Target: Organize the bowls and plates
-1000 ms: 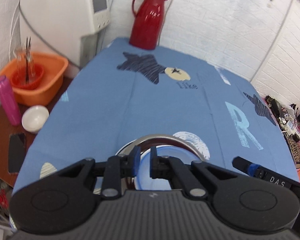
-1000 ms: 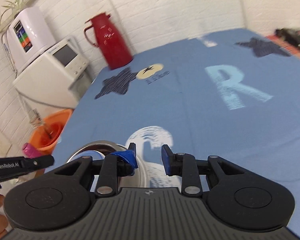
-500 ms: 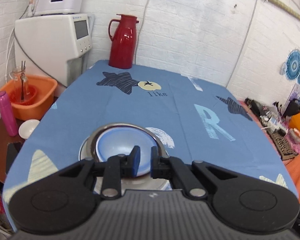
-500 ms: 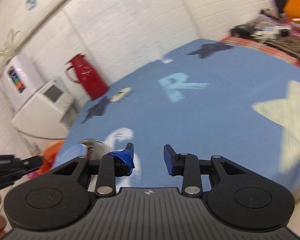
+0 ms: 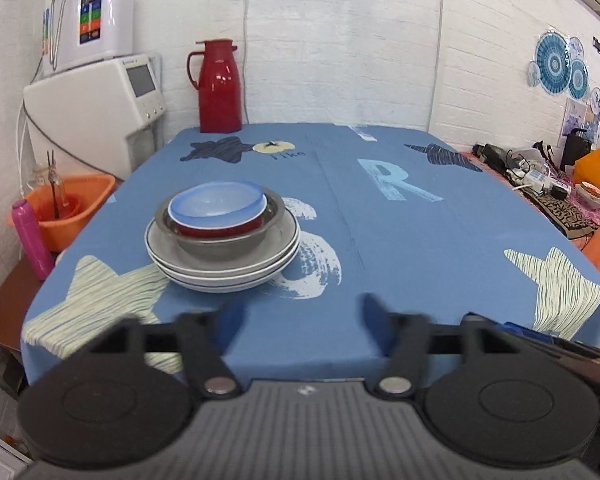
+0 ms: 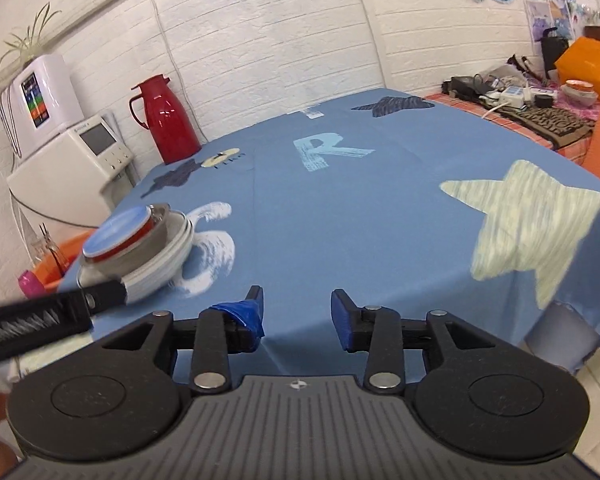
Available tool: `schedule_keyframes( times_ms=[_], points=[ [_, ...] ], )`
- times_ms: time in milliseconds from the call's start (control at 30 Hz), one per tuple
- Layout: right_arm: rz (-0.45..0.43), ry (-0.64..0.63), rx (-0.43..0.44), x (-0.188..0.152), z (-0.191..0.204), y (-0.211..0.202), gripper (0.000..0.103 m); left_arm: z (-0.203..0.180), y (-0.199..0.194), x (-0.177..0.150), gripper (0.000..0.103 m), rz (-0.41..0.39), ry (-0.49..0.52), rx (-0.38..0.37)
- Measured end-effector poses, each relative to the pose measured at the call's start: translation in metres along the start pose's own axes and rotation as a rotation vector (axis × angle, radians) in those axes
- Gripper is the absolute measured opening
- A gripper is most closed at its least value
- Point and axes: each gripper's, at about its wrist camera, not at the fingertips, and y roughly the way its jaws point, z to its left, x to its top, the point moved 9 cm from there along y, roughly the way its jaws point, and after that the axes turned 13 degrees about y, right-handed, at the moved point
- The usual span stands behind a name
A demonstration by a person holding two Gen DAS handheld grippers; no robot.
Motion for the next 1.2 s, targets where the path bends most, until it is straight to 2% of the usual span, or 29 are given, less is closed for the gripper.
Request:
schedule_keyframes(
  times_ms=[100, 167, 233, 300, 400, 567, 767, 1000, 1200],
  points=[
    [-0.001, 0.016, -0.007, -0.011, -0.012, -0.008, 0.022, -0.001, -0.023, 0.0, 0.078, -0.083, 0.055, 0.076],
    [0.014, 0.043, -0.011, -0.013, -0.017, -0.005, 0.023, -0.002, -0.029, 0.002, 0.078, -0.11, 0.088, 0.113],
    [0.022, 0.052, -0.002, -0.013, -0.018, -0.003, 0.023, -0.005, -0.031, 0.002, 0.08, -0.12, 0.093, 0.09],
    [0.022, 0.055, -0.002, -0.014, -0.018, -0.004, 0.023, -0.008, -0.029, 0.001, 0.088, -0.111, 0.089, 0.058],
    [0.015, 0.038, 0.008, -0.02, -0.019, -0.01, 0.024, -0.008, -0.029, -0.003, 0.093, -0.116, 0.073, 0.047],
    [0.02, 0.011, 0.03, -0.029, -0.013, -0.013, 0.025, -0.009, -0.024, -0.011, 0.093, -0.104, 0.063, 0.043],
    [0.007, -0.024, 0.038, -0.032, -0.004, -0.019, 0.026, -0.004, -0.015, -0.022, 0.093, -0.051, 0.046, 0.046],
    [-0.013, -0.045, 0.055, -0.032, 0.004, -0.026, 0.028, -0.001, -0.02, -0.023, 0.094, -0.065, 0.046, 0.062],
    [-0.022, -0.068, 0.022, -0.033, 0.002, -0.023, 0.029, -0.004, -0.012, -0.028, 0.094, -0.031, 0.051, 0.049]
  ],
)
